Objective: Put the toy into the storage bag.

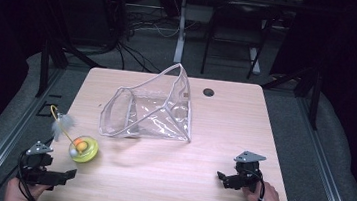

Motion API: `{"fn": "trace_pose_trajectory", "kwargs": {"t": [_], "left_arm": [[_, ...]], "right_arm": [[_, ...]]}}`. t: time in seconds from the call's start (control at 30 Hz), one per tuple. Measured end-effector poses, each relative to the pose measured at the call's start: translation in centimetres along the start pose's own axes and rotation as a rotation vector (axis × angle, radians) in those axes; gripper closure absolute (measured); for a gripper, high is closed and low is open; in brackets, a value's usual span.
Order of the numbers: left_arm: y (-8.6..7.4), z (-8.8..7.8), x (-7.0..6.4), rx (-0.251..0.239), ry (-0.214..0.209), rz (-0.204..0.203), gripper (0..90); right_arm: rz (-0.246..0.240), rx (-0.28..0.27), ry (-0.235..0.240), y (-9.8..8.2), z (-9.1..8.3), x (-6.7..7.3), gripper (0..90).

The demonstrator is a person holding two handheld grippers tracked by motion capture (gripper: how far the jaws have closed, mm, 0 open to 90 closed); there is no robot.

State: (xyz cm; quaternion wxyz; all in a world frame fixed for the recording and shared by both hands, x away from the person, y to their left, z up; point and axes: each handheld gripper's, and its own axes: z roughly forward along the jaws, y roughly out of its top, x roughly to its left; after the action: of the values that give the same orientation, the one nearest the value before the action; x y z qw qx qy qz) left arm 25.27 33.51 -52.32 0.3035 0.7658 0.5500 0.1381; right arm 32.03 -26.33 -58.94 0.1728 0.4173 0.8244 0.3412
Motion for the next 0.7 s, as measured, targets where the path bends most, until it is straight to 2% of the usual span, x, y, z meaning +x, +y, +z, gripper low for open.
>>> {"fn": "trace_pose_trajectory", "kwargs": {"t": [0.2, 0.4, 0.7], "left_arm": [[1.3, -1.0, -0.2, -0.018, -0.031, -0.002, 0.0], [2.3, -1.9, -0.3, -0.063, -0.043, 0.015, 0.0], [3.9, -2.2, -0.9, -0.098, -0.050, 0.025, 0.0]], "right_arm": [[0.001, 0.000, 0.000, 0.0, 0.0, 0.0, 0.0], [0.000, 0.001, 0.000, 0.0, 0.0, 0.0, 0.0], [-0.002, 0.003, -0.004, -0.1, -0.1, 0.1, 0.0]]}}
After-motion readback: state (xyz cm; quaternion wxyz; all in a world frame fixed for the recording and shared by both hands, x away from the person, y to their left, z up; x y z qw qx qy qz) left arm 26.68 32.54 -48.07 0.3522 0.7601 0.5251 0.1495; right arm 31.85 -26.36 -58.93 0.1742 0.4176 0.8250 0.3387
